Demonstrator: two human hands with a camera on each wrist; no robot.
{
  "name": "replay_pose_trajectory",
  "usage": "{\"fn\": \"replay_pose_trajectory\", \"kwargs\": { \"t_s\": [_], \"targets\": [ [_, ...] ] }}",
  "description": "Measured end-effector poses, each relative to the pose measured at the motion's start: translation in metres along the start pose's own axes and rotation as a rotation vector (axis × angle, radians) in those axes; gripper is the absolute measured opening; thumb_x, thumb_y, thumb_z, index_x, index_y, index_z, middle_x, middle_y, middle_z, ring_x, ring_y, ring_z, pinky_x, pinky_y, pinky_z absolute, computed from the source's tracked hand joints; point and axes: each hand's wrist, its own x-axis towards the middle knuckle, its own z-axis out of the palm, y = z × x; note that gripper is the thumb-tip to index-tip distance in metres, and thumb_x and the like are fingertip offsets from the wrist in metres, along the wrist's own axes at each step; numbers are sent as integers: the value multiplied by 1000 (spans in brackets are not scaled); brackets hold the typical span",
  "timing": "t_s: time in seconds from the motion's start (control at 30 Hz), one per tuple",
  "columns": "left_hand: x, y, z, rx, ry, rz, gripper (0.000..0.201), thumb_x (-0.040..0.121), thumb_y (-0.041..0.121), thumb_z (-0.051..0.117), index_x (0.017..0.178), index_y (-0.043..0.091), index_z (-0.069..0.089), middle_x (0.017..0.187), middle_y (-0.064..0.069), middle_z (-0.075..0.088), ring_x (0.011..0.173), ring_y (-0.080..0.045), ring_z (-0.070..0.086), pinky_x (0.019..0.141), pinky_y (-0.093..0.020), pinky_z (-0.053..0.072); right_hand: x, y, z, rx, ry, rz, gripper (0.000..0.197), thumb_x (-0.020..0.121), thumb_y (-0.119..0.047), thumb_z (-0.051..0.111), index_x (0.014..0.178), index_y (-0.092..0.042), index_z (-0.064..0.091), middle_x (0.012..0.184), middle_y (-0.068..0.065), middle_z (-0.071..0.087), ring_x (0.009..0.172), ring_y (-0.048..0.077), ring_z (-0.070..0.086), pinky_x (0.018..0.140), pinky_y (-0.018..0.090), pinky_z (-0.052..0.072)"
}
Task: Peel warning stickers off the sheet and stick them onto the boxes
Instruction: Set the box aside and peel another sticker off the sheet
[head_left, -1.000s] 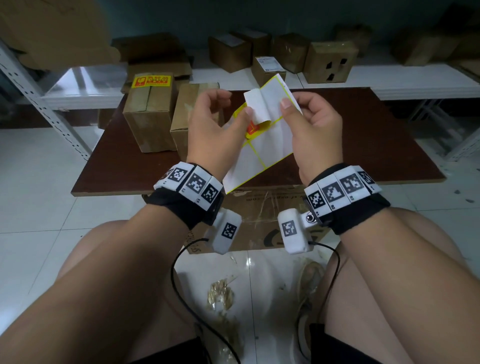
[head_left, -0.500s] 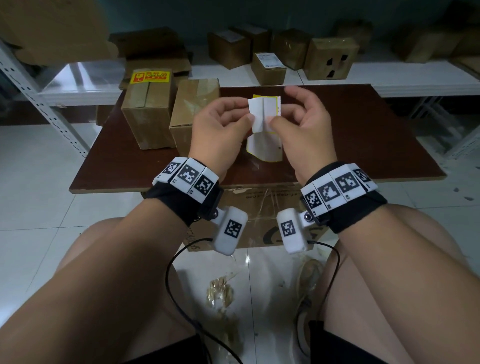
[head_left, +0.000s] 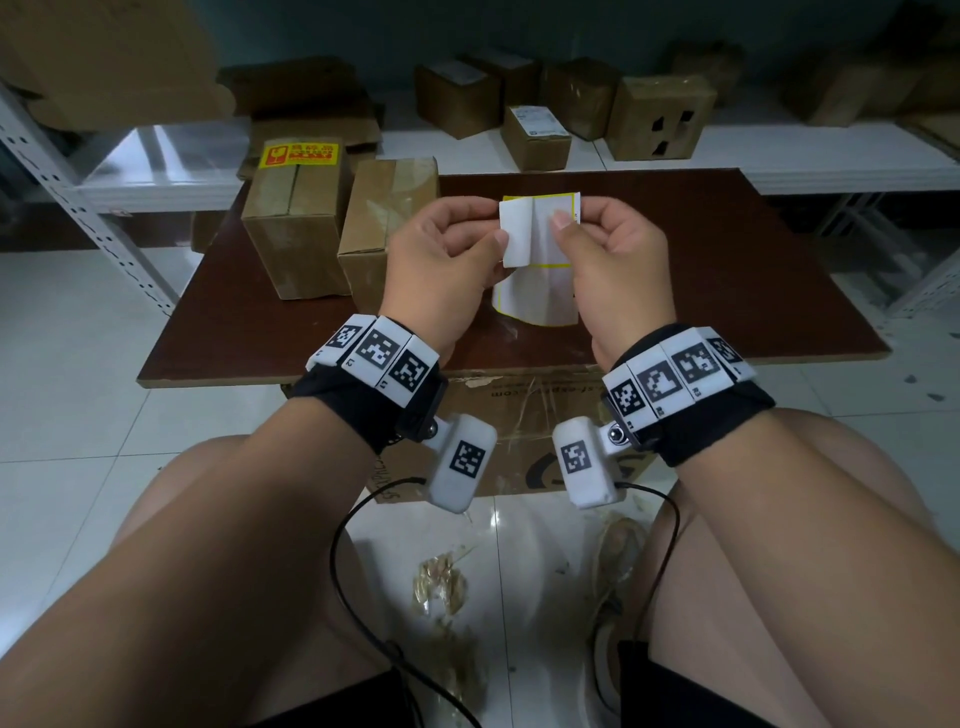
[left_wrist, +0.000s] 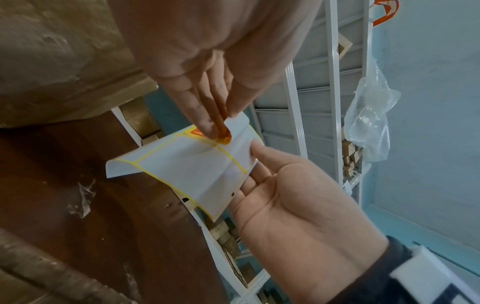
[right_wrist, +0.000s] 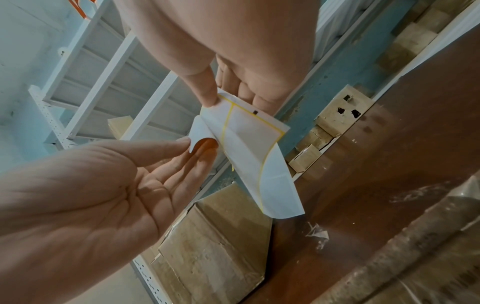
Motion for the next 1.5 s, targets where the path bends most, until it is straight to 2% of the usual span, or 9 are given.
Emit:
{"fn": "replay_pose_trajectory", "kwargs": {
  "t_s": [0.1,0.33,0.5,0.63,0.77,1.07,1.3,1.4,1.5],
  "targets": [
    [0,0,2,-13,22,-52,10,102,3,66,110,9,67,95,-9,78,103,-24,78,85,-36,67,0,1,1,-11,5,-5,10,106,-17,65,101,-24,71,89,-7,81,84,6,75,80,28,61],
    [2,-2,2,14,10,-58,8,105,4,61,106,9,68,78,4,75,86,-8,76,86,-36,67,1,2,3,-32,8,2,12,107,-18,61,102,-22,71,87,-7,79,79,0,71,71,17,54],
    [2,-1,1,27,-9,-77,16,107,3,55,100,12,66,87,-3,75,98,-23,78,88,-43,67,1,0,4,-36,16,0,11,107,-16,61,106,-14,72,84,-9,75,68,-10,64,63,7,48],
    [2,1,-1,18,-7,-83,17,107,3,55,99,14,65,87,-2,74,97,-21,77,90,-40,66,1,1,5,-47,15,5,10,107,-18,62,104,-17,71,82,-12,75,69,-8,65,65,9,49],
    [1,2,0,-9,-4,-94,18,107,0,54,98,12,64,93,-5,74,91,-16,76,83,-32,66,1,0,6,-41,14,14,10,107,-19,62,102,-20,71,80,-12,74,70,-7,65,64,10,49],
    [1,6,-1,-36,-2,-120,22,107,-1,49,100,11,67,103,-9,72,95,-18,75,86,-33,66,1,1,9,-41,23,30,10,107,-21,62,103,-21,71,81,-13,74,69,-8,65,62,9,48],
    [-1,8,0,-35,-10,-121,28,107,-3,45,96,12,66,104,-9,70,98,-18,72,92,-39,66,2,2,9,-16,49,41,9,106,-20,63,104,-19,72,82,-11,74,72,-2,65,63,11,50],
    [-1,8,0,-30,-19,-114,28,107,-2,45,96,13,67,103,-8,71,98,-18,73,93,-40,65,0,1,9,29,53,16,5,104,-16,67,107,-15,71,85,-9,77,75,-2,69,68,14,53],
    [-1,7,1,-26,-18,-98,29,106,-2,46,95,13,67,100,-8,72,93,-16,74,93,-41,65,-1,2,9,39,8,-14,16,98,-14,75,113,-15,69,99,-1,82,91,8,78,82,24,62]
  ]
}}
